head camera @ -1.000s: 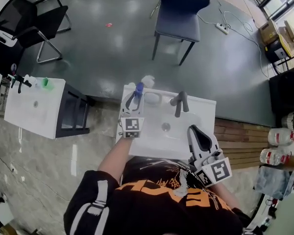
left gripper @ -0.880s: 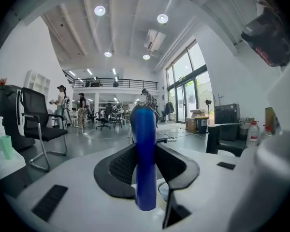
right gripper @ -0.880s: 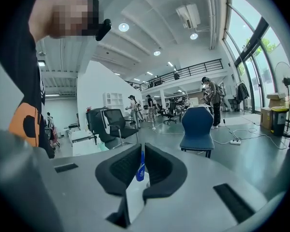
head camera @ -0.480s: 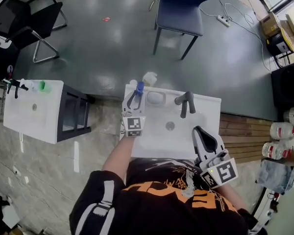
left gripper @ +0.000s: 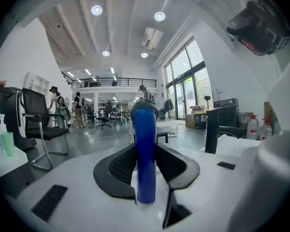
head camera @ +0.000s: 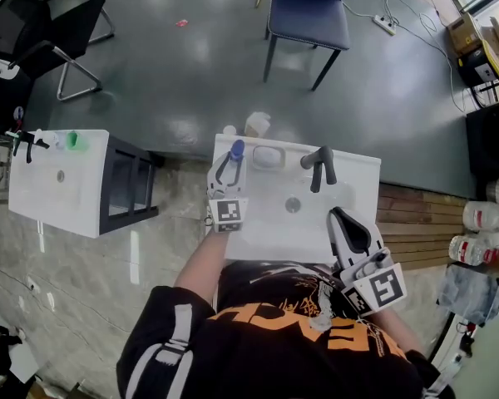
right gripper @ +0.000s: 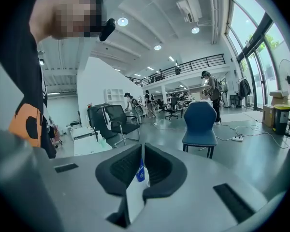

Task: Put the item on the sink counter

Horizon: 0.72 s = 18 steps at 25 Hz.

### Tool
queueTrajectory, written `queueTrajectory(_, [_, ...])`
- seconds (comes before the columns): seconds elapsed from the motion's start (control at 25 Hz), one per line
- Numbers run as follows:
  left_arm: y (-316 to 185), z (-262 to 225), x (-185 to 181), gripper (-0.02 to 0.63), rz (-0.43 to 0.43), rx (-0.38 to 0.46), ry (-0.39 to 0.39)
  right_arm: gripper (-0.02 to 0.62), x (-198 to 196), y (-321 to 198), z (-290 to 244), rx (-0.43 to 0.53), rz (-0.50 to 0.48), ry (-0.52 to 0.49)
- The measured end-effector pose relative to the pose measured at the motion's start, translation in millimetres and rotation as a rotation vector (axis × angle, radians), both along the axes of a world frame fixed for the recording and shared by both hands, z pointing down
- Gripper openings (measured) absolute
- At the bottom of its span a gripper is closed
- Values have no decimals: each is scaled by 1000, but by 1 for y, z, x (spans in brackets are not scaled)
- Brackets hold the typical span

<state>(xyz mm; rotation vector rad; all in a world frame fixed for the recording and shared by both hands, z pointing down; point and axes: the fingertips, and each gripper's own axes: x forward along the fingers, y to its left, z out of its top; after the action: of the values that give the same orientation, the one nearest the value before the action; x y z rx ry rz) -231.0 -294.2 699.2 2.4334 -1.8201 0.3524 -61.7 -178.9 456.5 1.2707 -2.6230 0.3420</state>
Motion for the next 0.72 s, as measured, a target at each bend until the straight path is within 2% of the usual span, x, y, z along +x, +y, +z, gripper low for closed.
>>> queueTrajectory(0.16, [2,0,-1,153,-3,-18,-7,35,1,2,-1,-1,0,-15])
queueTrajectory(0.32, [7,-7,10,281,27,-10,15,36,8,5,-3,6,9,-30])
queueTrajectory(0.48, [11,-13,12,296,15,-10,10,35,11,10,-4,11,11,-42])
queueTrajectory(0.6, [18,-37,3,304,-29,57,29,36,13,12,-6,19,12,-51])
queueTrajectory(0.72, [37,-110,-7,299,-100,190,161,37,21,13,-9,28,20,-64])
